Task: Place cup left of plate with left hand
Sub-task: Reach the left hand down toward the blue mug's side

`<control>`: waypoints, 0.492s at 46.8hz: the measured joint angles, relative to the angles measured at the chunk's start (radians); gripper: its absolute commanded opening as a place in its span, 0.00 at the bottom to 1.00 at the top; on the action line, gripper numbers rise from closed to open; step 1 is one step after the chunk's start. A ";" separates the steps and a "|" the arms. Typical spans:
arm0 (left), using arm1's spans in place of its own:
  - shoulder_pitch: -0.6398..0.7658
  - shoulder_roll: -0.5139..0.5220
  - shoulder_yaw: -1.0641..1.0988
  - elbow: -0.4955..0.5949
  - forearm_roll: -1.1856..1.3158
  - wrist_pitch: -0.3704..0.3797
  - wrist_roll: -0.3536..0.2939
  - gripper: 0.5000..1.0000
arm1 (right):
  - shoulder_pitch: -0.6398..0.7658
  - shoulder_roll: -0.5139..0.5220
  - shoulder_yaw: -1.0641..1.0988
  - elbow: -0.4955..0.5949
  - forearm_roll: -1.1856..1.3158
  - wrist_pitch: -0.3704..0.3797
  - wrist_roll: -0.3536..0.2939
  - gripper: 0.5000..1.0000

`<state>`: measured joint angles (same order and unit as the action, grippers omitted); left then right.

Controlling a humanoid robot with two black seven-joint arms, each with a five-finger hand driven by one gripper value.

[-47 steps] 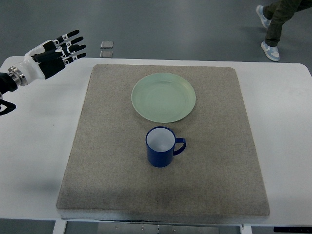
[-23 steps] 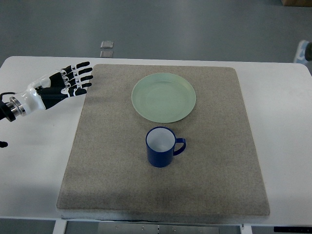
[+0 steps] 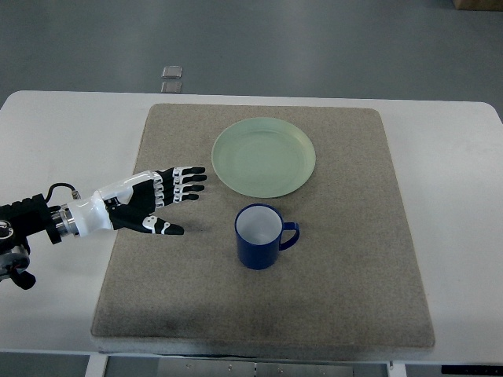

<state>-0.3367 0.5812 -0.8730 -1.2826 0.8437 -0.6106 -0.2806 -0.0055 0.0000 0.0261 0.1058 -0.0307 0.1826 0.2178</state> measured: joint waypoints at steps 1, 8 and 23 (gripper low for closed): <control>-0.002 -0.010 0.005 0.000 0.003 0.000 0.000 1.00 | 0.000 0.000 0.000 0.000 0.000 0.000 0.000 0.86; -0.015 -0.048 0.033 -0.002 0.035 0.000 0.000 1.00 | 0.000 0.000 0.000 0.000 0.000 0.000 0.000 0.86; -0.063 -0.083 0.106 0.005 0.048 0.000 0.001 1.00 | -0.001 0.000 0.000 0.000 0.000 0.000 0.000 0.86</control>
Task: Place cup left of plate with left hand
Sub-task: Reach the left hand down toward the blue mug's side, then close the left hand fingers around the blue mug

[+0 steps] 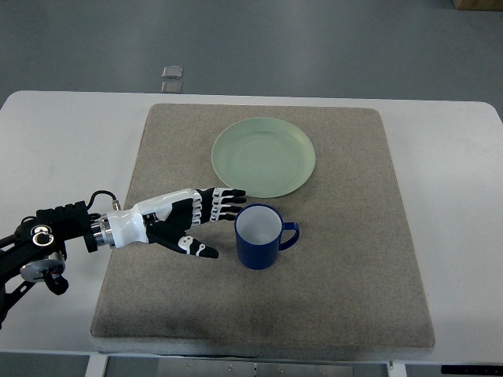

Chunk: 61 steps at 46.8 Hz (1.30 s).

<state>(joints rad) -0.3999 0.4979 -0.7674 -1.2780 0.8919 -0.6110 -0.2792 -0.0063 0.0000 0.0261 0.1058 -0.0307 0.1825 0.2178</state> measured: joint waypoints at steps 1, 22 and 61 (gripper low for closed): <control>-0.002 -0.003 0.003 0.000 0.000 0.000 0.000 1.00 | 0.000 0.000 0.000 0.000 0.000 0.000 0.000 0.86; -0.065 -0.072 0.086 0.022 0.012 0.000 0.005 1.00 | 0.000 0.000 0.000 0.000 0.000 0.000 0.000 0.86; -0.121 -0.145 0.113 0.108 0.012 0.000 0.006 0.94 | 0.000 0.000 0.000 0.000 0.000 0.000 0.000 0.86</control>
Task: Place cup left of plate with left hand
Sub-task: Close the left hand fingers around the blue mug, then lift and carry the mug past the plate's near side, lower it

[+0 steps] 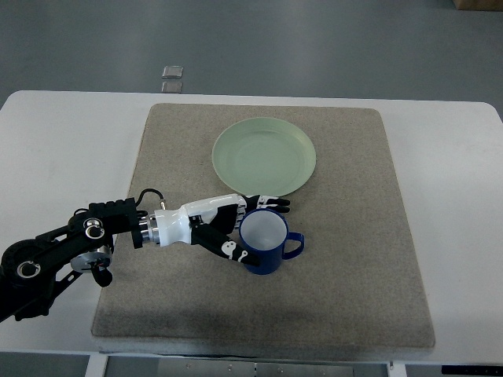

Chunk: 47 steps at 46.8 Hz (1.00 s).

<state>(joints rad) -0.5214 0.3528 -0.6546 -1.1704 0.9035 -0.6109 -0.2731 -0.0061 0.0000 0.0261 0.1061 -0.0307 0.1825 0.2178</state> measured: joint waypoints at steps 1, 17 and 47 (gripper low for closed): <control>0.000 0.000 0.000 0.000 0.000 0.000 0.000 0.91 | 0.000 0.000 0.000 0.000 0.000 0.000 0.000 0.86; 0.001 -0.011 0.000 -0.002 0.037 0.000 -0.002 0.63 | 0.000 0.000 0.000 0.000 0.000 0.000 0.000 0.86; -0.006 -0.012 -0.017 -0.012 0.026 0.021 -0.031 0.14 | 0.001 0.000 0.000 0.000 0.000 0.000 0.000 0.86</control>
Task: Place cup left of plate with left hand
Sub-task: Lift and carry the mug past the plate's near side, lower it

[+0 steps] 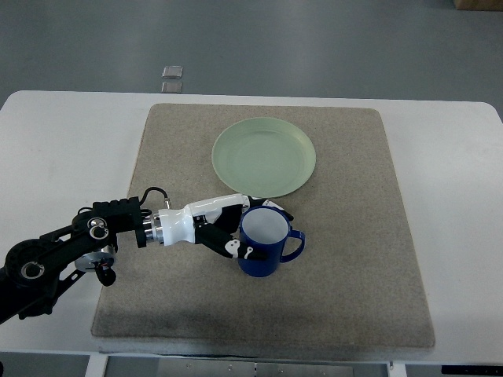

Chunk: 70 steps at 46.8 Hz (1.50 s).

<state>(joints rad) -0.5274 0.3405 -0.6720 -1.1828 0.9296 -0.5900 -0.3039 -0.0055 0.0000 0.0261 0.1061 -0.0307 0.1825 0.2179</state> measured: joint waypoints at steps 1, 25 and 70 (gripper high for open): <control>0.000 0.000 -0.003 -0.002 -0.003 0.007 -0.007 0.09 | 0.000 0.000 0.000 0.000 0.000 0.000 0.000 0.86; -0.024 0.069 -0.283 0.101 -0.012 0.149 -0.037 0.00 | 0.000 0.000 0.000 0.000 0.000 0.000 0.000 0.86; -0.012 0.034 -0.195 0.305 -0.032 0.520 -0.134 0.00 | 0.000 0.000 0.000 0.000 0.000 0.000 0.000 0.86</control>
<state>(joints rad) -0.5389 0.3742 -0.8669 -0.8773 0.8972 -0.0702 -0.4376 -0.0057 0.0000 0.0261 0.1059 -0.0307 0.1825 0.2178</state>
